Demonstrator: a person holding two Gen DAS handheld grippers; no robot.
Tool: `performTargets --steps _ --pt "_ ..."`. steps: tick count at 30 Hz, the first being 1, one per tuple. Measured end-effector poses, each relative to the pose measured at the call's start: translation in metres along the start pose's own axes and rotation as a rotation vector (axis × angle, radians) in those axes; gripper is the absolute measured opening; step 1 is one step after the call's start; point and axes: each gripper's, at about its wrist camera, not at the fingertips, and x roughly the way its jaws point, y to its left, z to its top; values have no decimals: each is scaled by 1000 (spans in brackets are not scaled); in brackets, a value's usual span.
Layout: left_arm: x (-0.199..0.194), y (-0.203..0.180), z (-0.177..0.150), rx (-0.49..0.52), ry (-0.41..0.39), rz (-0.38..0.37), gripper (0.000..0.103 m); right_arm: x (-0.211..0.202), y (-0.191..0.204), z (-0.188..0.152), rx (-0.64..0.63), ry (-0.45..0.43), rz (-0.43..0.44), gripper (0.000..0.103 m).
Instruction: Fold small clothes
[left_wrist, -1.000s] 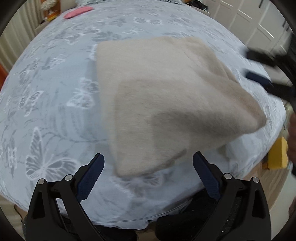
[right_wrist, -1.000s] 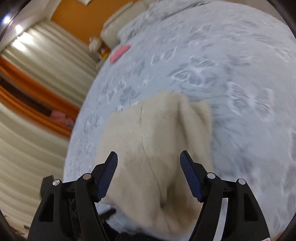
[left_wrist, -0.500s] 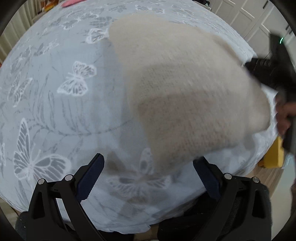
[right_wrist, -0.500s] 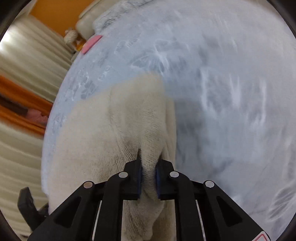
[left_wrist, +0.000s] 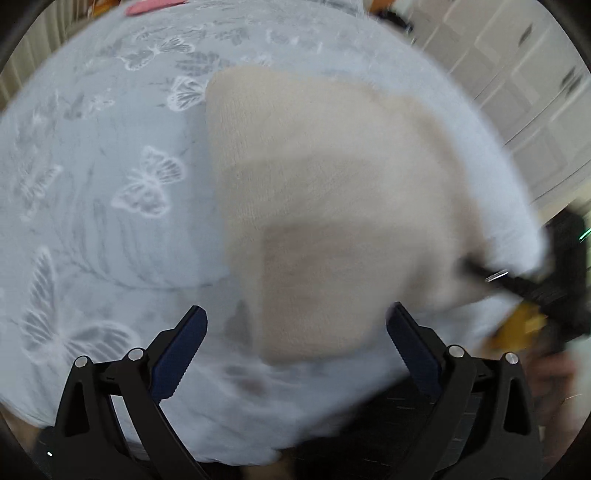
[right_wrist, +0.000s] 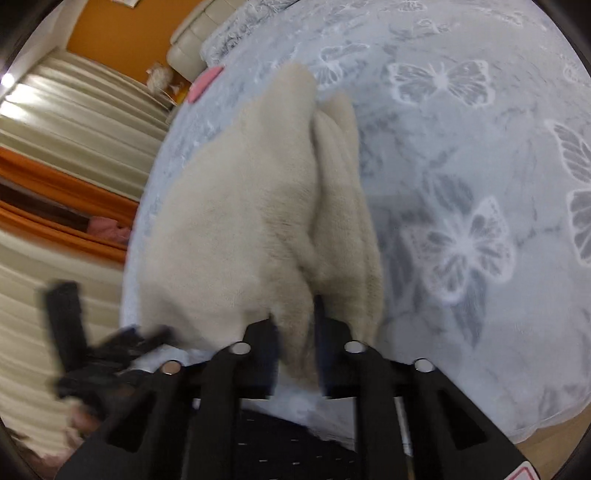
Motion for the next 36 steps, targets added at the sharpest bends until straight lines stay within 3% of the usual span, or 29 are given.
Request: performTargets --steps 3,5,6,8,11,15,18,20,22,24,30,32,36 --pt "1 0 -8 63 27 17 86 -30 18 15 -77 -67 12 13" --pt "0 3 -14 91 16 105 85 -34 13 19 -108 -61 -23 13" --pt "4 6 -15 85 22 133 86 -24 7 18 -118 -28 -82 13" --pt "9 19 -15 10 39 116 86 6 -11 12 -97 68 -144 13" --pt "0 25 -13 -69 15 59 86 13 -14 8 -74 56 -117 14" --pt "-9 16 -6 -35 -60 105 88 -4 -10 3 -35 26 -54 15" --pt "-15 30 -8 -104 -95 151 76 -18 2 3 -58 -10 -29 14" --pt "-13 49 -15 -194 -86 152 76 -10 1 2 -50 -2 -27 14" --pt "-1 55 -27 -206 -45 166 76 15 -16 -7 -46 59 -104 13" --pt "6 53 -32 -196 -22 177 77 20 -22 -13 -32 42 -95 12" --pt "-16 36 -26 -145 -7 188 82 -6 -10 -17 -37 7 -105 29" --pt "-20 32 -25 -131 7 185 85 -17 -5 -16 -35 -16 -131 44" --pt "-34 24 -29 -116 15 171 88 -30 -1 -3 -5 -66 -133 60"
